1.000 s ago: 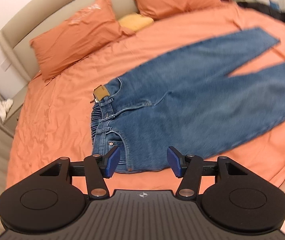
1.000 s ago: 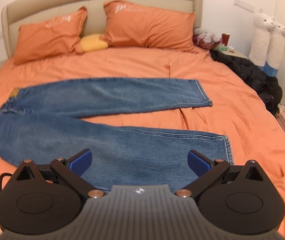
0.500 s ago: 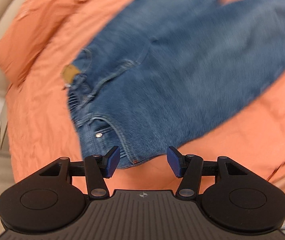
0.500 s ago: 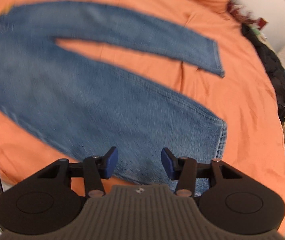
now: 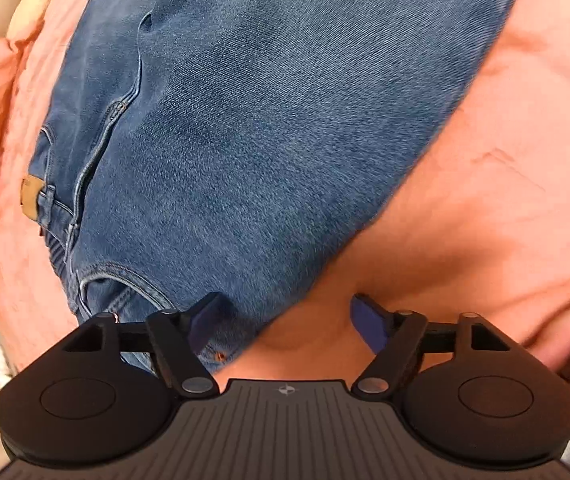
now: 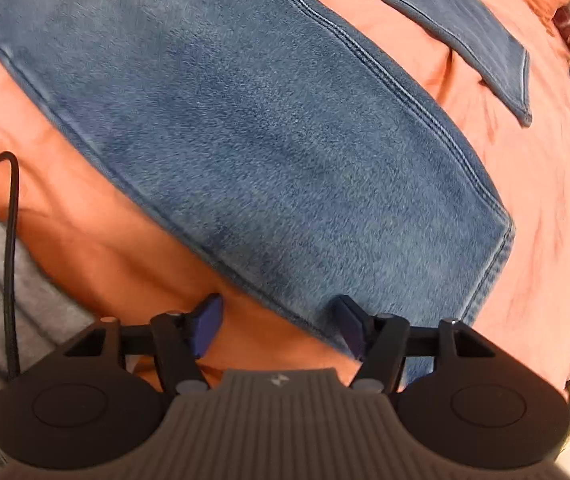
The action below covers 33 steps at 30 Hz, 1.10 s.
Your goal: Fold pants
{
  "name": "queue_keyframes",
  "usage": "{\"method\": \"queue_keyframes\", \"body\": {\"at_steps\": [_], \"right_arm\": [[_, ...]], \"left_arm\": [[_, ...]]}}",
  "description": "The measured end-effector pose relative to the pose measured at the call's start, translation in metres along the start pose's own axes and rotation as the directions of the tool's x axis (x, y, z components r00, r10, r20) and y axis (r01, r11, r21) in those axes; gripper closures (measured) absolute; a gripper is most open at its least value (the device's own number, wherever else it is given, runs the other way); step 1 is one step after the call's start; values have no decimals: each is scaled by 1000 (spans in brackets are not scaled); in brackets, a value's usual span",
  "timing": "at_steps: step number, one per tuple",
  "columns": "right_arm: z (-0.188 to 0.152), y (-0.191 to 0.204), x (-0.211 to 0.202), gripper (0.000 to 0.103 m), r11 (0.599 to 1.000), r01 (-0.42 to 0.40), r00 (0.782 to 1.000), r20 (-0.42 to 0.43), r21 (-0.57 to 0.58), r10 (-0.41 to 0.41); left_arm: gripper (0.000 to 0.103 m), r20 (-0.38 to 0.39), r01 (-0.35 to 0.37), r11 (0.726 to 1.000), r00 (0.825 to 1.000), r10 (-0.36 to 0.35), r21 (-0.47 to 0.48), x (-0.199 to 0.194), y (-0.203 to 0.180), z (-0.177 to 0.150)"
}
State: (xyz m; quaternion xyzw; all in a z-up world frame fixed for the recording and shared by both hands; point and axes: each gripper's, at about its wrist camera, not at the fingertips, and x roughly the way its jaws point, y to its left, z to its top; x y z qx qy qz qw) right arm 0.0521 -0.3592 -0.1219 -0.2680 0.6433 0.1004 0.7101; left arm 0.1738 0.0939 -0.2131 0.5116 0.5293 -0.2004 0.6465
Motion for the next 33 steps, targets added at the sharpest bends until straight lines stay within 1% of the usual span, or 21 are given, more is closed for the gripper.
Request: {"method": "queue_keyframes", "body": {"at_steps": [2,4,5,6,7,9,11,12,14,17,18,20,21,23,26,29,31,33], "right_arm": [[0,4,2,47,1000,21,1000,13,3,-21],[-2,9,-1,58,999,45,999,29,-5,-45],[-2,10,-5,72,998,64,997,38,-9,-63],[-3,12,-9,81,997,82,995,51,-12,-82],[-4,13,-15,84,996,90,994,67,-9,-90],[-7,16,-29,91,992,128,986,107,3,-128],[-9,16,-48,95,983,180,970,159,25,-182],[-9,15,-59,96,978,202,961,185,46,-207],[-5,11,-80,98,964,251,937,227,87,-265],[6,6,-116,101,928,342,883,288,144,-370],[11,0,-127,102,916,364,864,305,171,-400],[25,-13,-146,102,892,401,831,326,210,-450],[33,-20,-151,103,881,418,819,329,221,-471],[51,-32,-161,103,863,445,798,330,239,-503],[78,-50,-164,103,845,474,786,314,249,-533],[115,-71,-149,103,833,498,781,295,241,-551],[142,-84,-133,103,824,516,775,282,234,-565],[169,-94,-118,103,821,522,776,271,232,-570]], "left_arm": [[12,14,-31,1000,999,31,-4,1,-3,-1],[17,30,-66,998,997,67,-9,-2,-7,-5],[36,38,-80,997,996,80,-15,-4,-10,-7],[64,46,-113,993,992,114,-21,-7,-12,-10],[66,56,-152,988,987,154,-26,-10,-15,-10],[76,92,-165,983,981,173,-83,-20,-12,-15],[79,147,-186,970,967,209,-157,-36,-5,-23],[79,178,-192,959,957,230,-209,-47,1,-28],[80,214,-195,936,941,263,-295,-69,15,-29],[80,252,-216,893,909,331,-395,-105,41,-28],[81,258,-215,879,902,346,-426,-115,52,-23],[81,267,-191,847,895,358,-496,-134,79,-20],[82,270,-180,830,891,365,-528,-143,92,-17],[82,269,-175,806,885,380,-565,-157,111,-8],[82,261,-162,783,886,383,-601,-159,148,12],[82,238,-179,779,890,388,-601,-141,178,36],[82,225,-196,775,889,399,-601,-134,186,49],[82,211,-202,767,891,403,-609,-120,204,64]]}}
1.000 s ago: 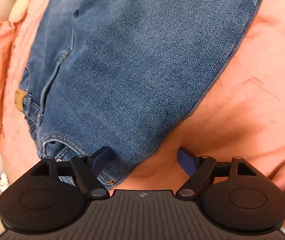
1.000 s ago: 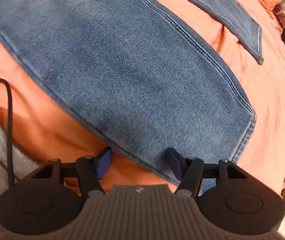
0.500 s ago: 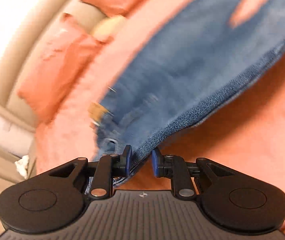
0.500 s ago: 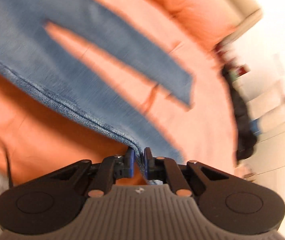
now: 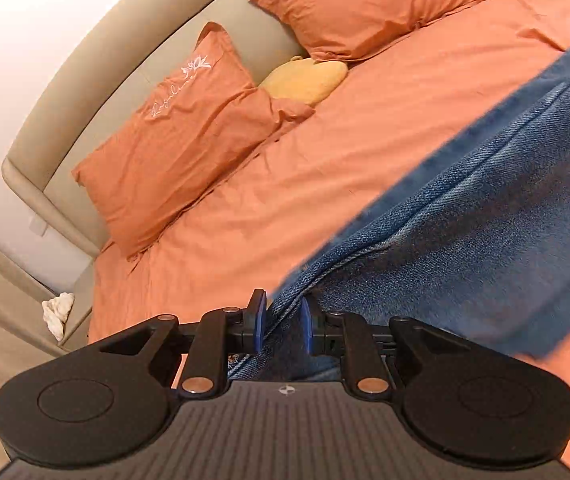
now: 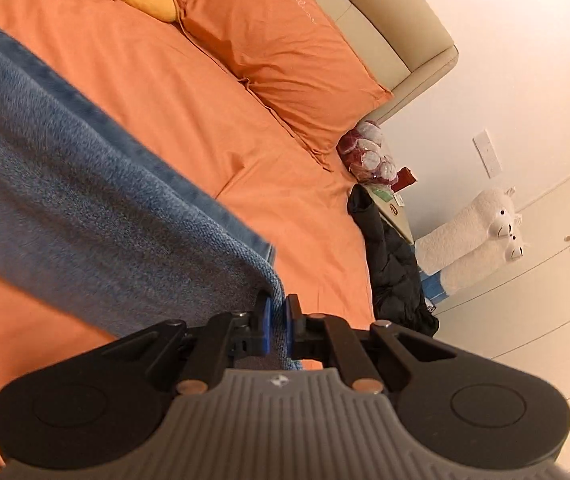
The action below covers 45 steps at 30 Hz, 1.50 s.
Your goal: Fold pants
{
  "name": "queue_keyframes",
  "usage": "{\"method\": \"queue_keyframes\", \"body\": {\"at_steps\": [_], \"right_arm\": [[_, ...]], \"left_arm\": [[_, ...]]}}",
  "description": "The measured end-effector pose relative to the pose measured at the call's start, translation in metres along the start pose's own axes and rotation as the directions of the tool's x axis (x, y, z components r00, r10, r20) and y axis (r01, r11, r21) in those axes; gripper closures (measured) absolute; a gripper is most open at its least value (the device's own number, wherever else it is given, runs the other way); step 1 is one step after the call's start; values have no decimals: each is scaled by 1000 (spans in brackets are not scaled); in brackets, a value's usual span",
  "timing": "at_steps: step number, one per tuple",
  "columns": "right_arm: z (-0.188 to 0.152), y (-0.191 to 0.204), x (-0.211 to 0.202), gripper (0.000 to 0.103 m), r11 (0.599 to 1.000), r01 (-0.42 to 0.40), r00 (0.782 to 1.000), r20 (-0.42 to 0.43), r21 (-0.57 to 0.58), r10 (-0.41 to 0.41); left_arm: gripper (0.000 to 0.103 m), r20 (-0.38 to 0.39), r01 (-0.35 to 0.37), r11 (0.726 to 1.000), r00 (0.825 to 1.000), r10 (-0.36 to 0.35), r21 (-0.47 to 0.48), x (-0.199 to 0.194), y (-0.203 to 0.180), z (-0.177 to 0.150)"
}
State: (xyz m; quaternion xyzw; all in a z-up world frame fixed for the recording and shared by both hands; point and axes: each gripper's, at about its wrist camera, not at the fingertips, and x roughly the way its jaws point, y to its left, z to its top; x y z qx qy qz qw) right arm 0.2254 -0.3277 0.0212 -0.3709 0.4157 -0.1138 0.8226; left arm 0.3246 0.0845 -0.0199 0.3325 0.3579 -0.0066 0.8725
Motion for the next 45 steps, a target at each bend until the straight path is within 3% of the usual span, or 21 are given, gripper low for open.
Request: {"method": "queue_keyframes", "body": {"at_steps": [10,15,18,24,29,34,37,38,39,40,42,45], "right_arm": [[83,48,138,103,992,-35,998,-64,-122,28],[93,81,195,103,980,-76,989,-140,-186,50],[92,94,221,103,973,-96,983,-175,-208,60],[82,100,222,103,967,-88,987,-150,-241,52],[84,87,200,103,975,-51,994,-101,-218,30],[91,80,199,103,991,-10,994,-112,-136,-5],[92,83,204,103,992,11,992,-123,-122,-26],[92,84,206,103,993,16,991,-128,-115,-31],[93,85,210,103,994,24,990,-134,-110,-39],[93,85,214,103,994,23,990,-138,-103,-37],[93,88,224,103,995,8,988,-153,-98,-23],[92,91,236,102,998,-19,984,-179,-56,8]], "left_arm": [[82,-130,41,999,991,-40,8,130,-25,23],[82,-196,84,996,977,-79,16,182,-44,19],[82,-194,99,995,976,-99,-8,196,-48,14],[82,-122,72,997,990,-76,-34,179,-51,-5],[82,-58,48,996,997,-53,-80,157,-35,1],[81,-68,32,988,997,-43,-153,156,-28,19],[81,-80,10,991,997,-21,-133,166,-37,24],[98,-90,-25,992,996,14,-127,171,-40,25],[103,-106,-158,981,984,146,-115,180,-40,28],[103,-122,-201,970,975,184,-139,189,-31,29],[103,-188,-120,959,979,73,-255,203,-6,24],[101,-177,-93,962,983,48,-258,201,0,16]]}}
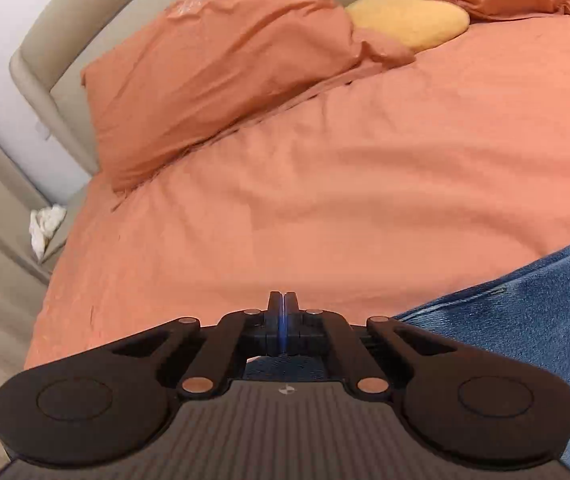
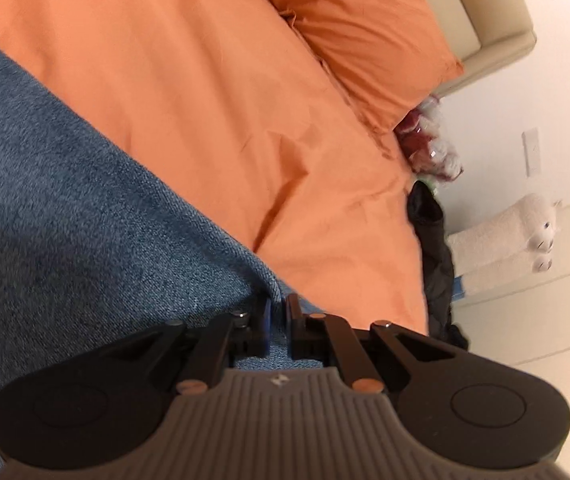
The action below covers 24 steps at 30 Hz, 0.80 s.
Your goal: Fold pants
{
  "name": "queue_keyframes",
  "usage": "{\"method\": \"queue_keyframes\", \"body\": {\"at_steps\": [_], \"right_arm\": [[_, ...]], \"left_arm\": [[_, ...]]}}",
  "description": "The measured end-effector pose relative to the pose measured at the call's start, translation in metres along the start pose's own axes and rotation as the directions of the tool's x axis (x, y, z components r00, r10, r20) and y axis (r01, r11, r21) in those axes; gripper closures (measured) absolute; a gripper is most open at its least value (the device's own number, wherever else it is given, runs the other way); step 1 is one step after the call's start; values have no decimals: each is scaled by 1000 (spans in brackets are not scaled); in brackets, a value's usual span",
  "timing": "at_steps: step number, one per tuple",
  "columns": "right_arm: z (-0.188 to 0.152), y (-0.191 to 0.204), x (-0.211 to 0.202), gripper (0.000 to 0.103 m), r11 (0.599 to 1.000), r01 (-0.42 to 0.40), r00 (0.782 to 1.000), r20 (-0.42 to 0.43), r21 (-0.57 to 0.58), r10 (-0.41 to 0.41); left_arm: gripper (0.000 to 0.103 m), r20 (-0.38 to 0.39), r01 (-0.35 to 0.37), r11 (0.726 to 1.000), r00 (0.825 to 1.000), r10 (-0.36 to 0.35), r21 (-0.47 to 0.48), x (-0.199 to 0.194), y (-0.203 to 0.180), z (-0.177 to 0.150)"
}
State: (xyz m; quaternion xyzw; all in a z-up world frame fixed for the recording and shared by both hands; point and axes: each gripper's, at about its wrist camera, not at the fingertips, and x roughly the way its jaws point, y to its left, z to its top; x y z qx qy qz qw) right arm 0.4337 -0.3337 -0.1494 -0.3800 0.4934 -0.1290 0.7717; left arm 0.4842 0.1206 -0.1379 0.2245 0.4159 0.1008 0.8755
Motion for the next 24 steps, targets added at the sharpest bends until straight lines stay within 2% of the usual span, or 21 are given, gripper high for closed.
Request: {"method": "queue_keyframes", "body": {"at_steps": [2,4,5,6,7,9,12,16,20,21,24], "right_arm": [[1,0,6,97,1000,-9,1000,-9,11,9],[2,-4,7,91,1000,-18,1000,1,21,18],[2,-9,6,81,999,-22,1000,8,37,22],[2,-16,3,66,998,-29,999,16,63,28],[0,-24,-2,60,994,-47,999,32,99,44],[-6,-45,-11,56,982,-94,995,56,162,86],[-25,-79,-20,56,963,-122,992,45,242,114],[-74,-131,-23,53,883,-184,979,-1,432,204],[-131,-154,-18,53,799,-188,965,-44,572,258],[-144,-156,-16,53,769,-193,960,-45,610,277],[-178,-158,-5,53,645,-250,933,1,723,360]], "left_arm": [[95,-13,51,998,999,-51,28,-4,1,-5],[94,-17,67,996,998,-66,66,-10,0,-6],[91,-18,70,995,997,-69,73,-11,3,-6],[84,-21,76,995,997,-75,64,-14,8,-8],[79,-21,84,996,996,-84,41,-18,14,-10],[69,-25,105,995,994,-105,-3,-21,23,-13],[69,-41,101,995,994,-100,12,-30,29,-27],[69,-69,104,994,992,-102,28,-44,30,-52],[69,-96,99,995,991,-97,13,-59,31,-76],[69,-108,98,995,990,-95,19,-62,30,-82],[69,-138,86,996,987,-83,17,-67,27,-96]]}}
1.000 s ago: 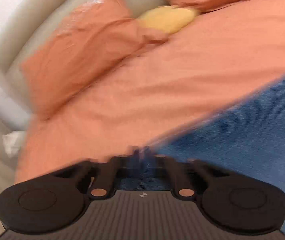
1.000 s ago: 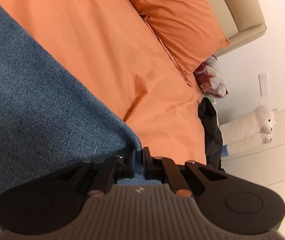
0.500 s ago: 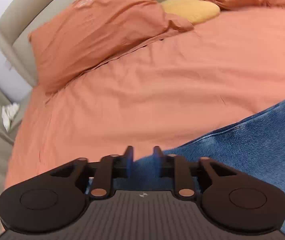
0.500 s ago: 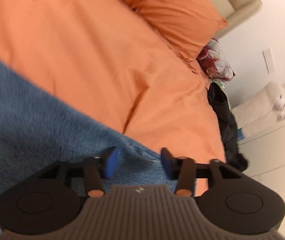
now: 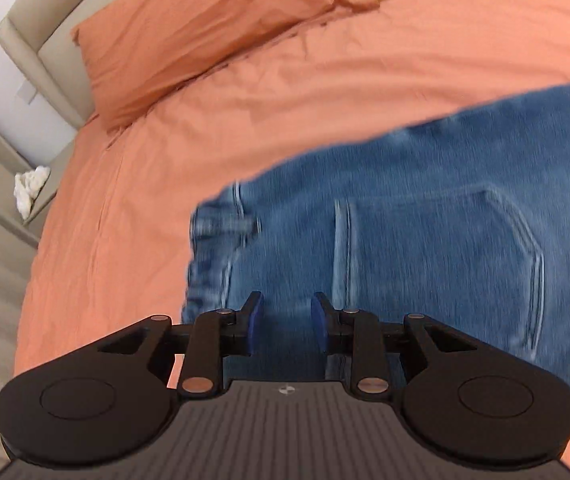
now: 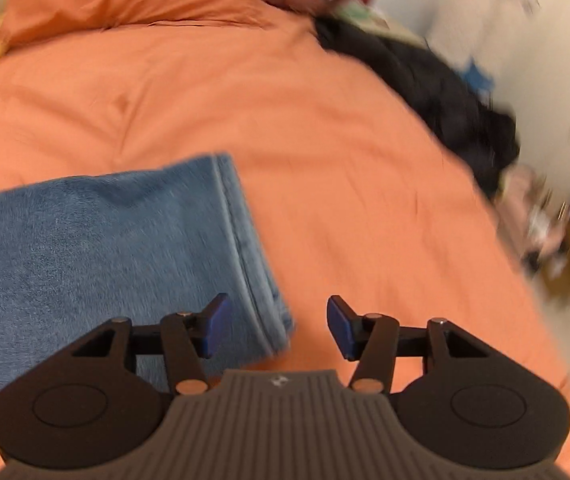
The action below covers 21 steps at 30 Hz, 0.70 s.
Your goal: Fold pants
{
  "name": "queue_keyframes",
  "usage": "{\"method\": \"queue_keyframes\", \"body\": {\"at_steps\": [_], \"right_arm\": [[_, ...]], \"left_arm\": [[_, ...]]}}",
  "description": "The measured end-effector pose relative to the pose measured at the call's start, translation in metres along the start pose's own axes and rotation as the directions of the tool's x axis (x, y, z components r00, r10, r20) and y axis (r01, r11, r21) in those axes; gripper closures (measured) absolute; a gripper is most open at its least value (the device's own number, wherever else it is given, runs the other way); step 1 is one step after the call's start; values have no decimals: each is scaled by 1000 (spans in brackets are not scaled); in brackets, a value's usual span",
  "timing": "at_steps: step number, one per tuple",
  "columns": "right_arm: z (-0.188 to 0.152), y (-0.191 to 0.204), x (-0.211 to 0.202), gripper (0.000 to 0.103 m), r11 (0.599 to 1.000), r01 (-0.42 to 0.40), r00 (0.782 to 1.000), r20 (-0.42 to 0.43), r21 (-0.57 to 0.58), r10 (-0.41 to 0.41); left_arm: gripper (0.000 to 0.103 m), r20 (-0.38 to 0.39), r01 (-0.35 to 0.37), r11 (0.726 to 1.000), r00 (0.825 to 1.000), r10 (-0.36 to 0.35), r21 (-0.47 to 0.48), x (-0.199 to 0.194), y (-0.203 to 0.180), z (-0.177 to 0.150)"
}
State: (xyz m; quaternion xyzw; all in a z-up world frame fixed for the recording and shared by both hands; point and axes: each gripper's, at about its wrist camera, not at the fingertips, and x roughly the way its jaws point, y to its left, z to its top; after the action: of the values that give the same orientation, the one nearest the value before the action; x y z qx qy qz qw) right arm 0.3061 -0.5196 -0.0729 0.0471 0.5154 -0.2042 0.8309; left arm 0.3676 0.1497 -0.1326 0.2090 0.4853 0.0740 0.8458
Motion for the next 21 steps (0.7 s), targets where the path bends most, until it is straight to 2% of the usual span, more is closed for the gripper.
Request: {"method": "queue_keyframes", "body": {"at_steps": [4,5,8,9,12,14,17,18,19,21], "right_arm": [[-18,-13,23,54,986,-74,996,-44,151,81],[-21,-15,27,59,977,-98,992,-55,189,110],[-18,-15,30,99,960,-134,987,-53,244,152],[-14,-13,24,102,965,-133,989,-35,227,144],[6,2,-7,103,982,-140,989,60,127,133],[22,9,-34,103,982,-160,979,140,99,145],[41,15,-78,103,973,-215,934,308,84,180],[44,17,-84,103,975,-212,927,331,75,176],[45,16,-83,103,978,-197,931,326,65,166],[39,12,-59,103,983,-158,959,250,90,131]], "left_arm": [[69,-28,-24,999,999,23,-40,2,-3,-12],[69,-31,-29,998,999,28,-53,3,-3,-13],[70,-64,-31,995,998,25,-93,11,-2,-13],[71,-78,-30,995,997,23,-95,14,-2,-12],[79,-120,-34,994,993,21,-107,22,-4,-8],[81,-137,-62,994,989,48,-94,26,-9,-4],[83,-154,-95,993,984,84,-64,30,-18,-2],[83,-156,-102,993,984,91,-65,31,-19,-2],[83,-155,-106,992,983,95,-67,30,-20,-2],[83,-149,-109,992,984,98,-68,30,-21,-4]]}}
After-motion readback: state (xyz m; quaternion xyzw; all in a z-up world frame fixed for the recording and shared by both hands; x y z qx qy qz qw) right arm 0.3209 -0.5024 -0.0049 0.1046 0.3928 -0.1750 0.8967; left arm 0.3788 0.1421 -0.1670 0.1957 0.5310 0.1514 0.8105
